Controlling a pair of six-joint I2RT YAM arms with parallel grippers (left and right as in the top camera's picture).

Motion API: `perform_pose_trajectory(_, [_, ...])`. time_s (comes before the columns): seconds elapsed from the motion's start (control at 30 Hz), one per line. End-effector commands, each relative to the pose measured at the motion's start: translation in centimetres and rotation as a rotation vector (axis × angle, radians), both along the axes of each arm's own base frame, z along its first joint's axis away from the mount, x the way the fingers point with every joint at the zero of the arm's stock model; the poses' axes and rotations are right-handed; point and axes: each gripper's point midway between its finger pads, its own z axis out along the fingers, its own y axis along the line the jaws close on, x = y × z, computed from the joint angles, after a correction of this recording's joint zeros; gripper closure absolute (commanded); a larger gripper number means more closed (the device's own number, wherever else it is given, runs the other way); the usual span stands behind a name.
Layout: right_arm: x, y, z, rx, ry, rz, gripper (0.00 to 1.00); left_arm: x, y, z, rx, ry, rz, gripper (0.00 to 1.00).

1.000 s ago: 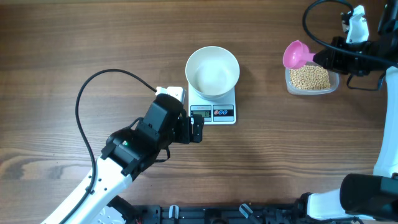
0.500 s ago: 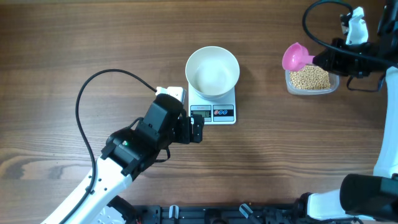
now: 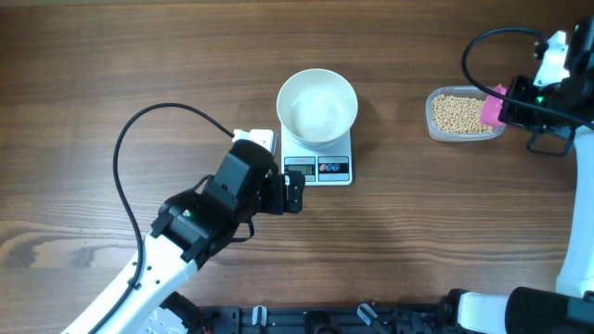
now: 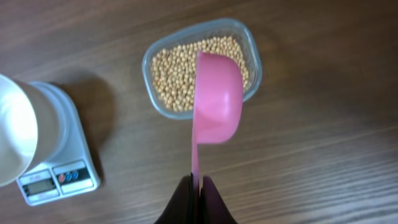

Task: Scoop item into bowl and weigh 150g on scale
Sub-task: 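Dip the scoop into the soybeans with the right gripper and scoop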

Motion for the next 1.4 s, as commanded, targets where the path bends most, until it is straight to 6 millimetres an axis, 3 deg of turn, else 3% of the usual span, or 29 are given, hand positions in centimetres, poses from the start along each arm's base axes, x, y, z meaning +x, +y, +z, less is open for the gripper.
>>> perform_pose_trajectory(0.0, [1.1,-0.8,-0.8,-0.089,-0.025,0.095,0.96,0.0,-0.3,0.1,-0.008,0.002,-0.003,0.00])
perform_pose_trajectory(0.07, [1.8,-0.9,-2.4,-0.129,-0.029,0.183,0.96,0.0,-0.3,0.1,-0.008,0.002,-0.003,0.00])
perform_pose_trajectory(0.17, [2.3,0.5,-5.1,-0.095,-0.038,0.311,0.96,0.0,-0.3,0.1,-0.008,0.002,-0.003,0.00])
perform_pose_trajectory(0.4, [3.3,-0.6,-6.9,-0.173,-0.026,0.358,0.96,0.0,-0.3,0.1,-0.008,0.002,-0.003,0.00])
perform_pose_trajectory(0.57, [4.1,-1.2,-9.6,-0.163,0.040,0.338,0.96,0.0,-0.3,0.1,-0.008,0.002,-0.003,0.00])
perform_pose_trajectory(0.63, [4.0,-2.3,-9.9,-0.203,0.066,0.279,0.96,0.0,-0.3,0.1,-0.008,0.002,-0.003,0.00])
perform_pose_trajectory(0.77, [4.7,-2.6,-9.7,-0.219,0.040,0.274,0.96,0.0,-0.3,0.1,-0.008,0.002,-0.003,0.00])
perform_pose_trajectory(0.9, [4.9,-2.6,-10.9,-0.207,0.069,0.277,0.96,0.0,-0.3,0.1,-0.008,0.002,-0.003,0.00])
perform_pose_trajectory(1.13, [5.1,-1.4,-13.1,-0.110,0.102,0.288,0.96,0.0,-0.3,0.1,-0.008,0.002,-0.003,0.00])
perform_pose_trajectory(1.37, [4.7,0.1,-13.5,-0.033,0.101,0.317,0.96,0.0,-0.3,0.1,-0.008,0.002,-0.003,0.00])
